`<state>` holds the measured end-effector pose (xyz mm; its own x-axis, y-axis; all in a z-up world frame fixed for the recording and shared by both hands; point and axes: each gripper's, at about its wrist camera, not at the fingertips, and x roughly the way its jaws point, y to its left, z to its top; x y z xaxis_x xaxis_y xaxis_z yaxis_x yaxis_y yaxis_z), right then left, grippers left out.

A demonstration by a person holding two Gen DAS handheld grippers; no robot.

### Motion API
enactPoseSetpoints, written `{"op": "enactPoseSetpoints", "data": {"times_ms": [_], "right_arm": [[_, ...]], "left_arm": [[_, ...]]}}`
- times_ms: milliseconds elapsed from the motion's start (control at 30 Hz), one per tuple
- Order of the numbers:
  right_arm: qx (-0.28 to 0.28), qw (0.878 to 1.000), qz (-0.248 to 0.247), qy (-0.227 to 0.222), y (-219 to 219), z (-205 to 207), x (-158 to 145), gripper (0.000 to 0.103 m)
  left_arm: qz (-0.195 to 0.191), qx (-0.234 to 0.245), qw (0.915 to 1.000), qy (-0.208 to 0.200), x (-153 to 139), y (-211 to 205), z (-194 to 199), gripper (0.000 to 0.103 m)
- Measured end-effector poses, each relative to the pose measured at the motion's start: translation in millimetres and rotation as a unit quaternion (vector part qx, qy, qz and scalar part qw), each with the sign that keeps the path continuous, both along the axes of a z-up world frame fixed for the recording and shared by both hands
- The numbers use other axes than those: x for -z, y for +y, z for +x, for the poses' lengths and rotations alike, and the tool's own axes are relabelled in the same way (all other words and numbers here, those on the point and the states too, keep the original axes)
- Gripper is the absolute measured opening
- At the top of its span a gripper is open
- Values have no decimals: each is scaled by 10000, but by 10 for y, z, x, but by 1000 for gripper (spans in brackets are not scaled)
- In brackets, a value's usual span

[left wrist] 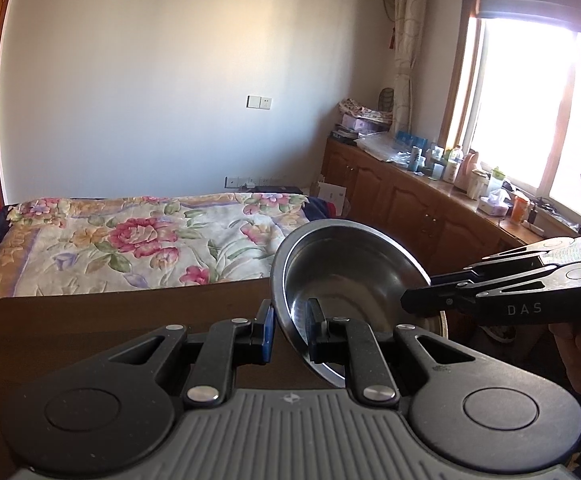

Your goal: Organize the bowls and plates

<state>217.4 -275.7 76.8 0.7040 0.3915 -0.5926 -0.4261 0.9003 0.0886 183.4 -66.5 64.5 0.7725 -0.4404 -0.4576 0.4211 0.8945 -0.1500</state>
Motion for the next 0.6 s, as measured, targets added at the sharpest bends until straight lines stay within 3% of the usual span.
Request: {"op": "enactPoseSetpoints", "data": {"times_ms": [600], "right_arm": [[48, 9999, 135, 47, 13, -505, 246, 19]], "left_arm": [[-86, 128, 9999, 29, 258, 57, -598, 17]]}}
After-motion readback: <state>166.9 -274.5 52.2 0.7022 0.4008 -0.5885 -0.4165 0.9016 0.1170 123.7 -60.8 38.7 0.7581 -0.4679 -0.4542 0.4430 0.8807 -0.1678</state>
